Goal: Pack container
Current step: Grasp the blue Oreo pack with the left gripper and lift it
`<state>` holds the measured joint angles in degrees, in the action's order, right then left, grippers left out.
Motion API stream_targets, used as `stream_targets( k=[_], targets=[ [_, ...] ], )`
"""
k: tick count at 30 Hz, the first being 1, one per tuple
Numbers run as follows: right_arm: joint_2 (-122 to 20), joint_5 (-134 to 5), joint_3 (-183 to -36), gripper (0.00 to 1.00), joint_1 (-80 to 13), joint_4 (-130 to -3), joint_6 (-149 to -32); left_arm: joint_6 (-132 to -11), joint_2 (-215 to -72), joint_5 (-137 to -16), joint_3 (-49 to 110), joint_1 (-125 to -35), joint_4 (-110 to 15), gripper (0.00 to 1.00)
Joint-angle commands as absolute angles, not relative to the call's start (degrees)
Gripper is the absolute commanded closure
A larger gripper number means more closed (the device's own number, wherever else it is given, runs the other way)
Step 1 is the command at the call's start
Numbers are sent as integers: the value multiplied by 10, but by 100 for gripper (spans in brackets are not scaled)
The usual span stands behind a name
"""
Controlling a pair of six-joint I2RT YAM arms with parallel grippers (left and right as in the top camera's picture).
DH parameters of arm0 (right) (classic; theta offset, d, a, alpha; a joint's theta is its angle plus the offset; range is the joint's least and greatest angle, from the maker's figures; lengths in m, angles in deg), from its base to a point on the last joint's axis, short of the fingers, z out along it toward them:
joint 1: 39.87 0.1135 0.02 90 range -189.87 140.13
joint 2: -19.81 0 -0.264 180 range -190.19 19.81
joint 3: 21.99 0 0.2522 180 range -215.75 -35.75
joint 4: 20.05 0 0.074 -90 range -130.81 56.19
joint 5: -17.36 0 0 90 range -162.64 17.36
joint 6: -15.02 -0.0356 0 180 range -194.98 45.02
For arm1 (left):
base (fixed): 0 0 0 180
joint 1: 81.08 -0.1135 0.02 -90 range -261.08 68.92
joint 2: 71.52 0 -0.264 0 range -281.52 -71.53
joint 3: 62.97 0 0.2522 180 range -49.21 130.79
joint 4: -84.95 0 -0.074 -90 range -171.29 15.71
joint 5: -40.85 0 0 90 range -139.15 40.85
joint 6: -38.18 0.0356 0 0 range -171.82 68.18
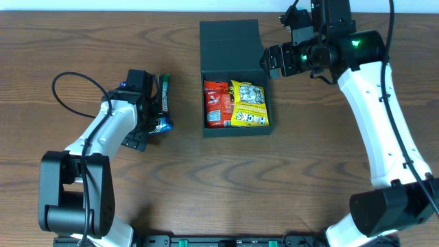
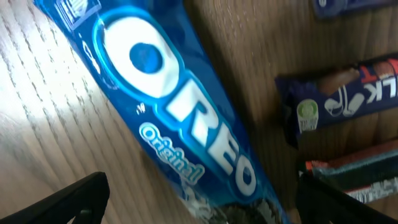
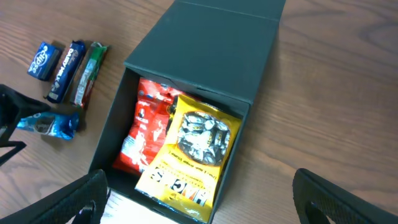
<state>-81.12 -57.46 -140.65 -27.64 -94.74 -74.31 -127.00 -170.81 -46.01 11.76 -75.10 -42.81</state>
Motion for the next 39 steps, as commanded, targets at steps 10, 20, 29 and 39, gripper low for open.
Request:
stream_targets(
  k=[10, 20, 29, 39],
  targets=[
    [-805, -579, -1411, 4, -279, -947, -736, -1270, -1743, -490, 113, -767, -445, 0],
    [-805, -579, -1411, 4, -279, -946, -736, -1263, -1750, -498, 113, -767, -454, 14],
    [-805, -591, -1411, 3, -279, -942, -736, -1225, -1750, -496, 113, -767, -454, 35],
    [-805, -591, -1411, 3, -279, -942, -736, -1204, -1750, -496, 113, -767, -453, 43]
  ],
)
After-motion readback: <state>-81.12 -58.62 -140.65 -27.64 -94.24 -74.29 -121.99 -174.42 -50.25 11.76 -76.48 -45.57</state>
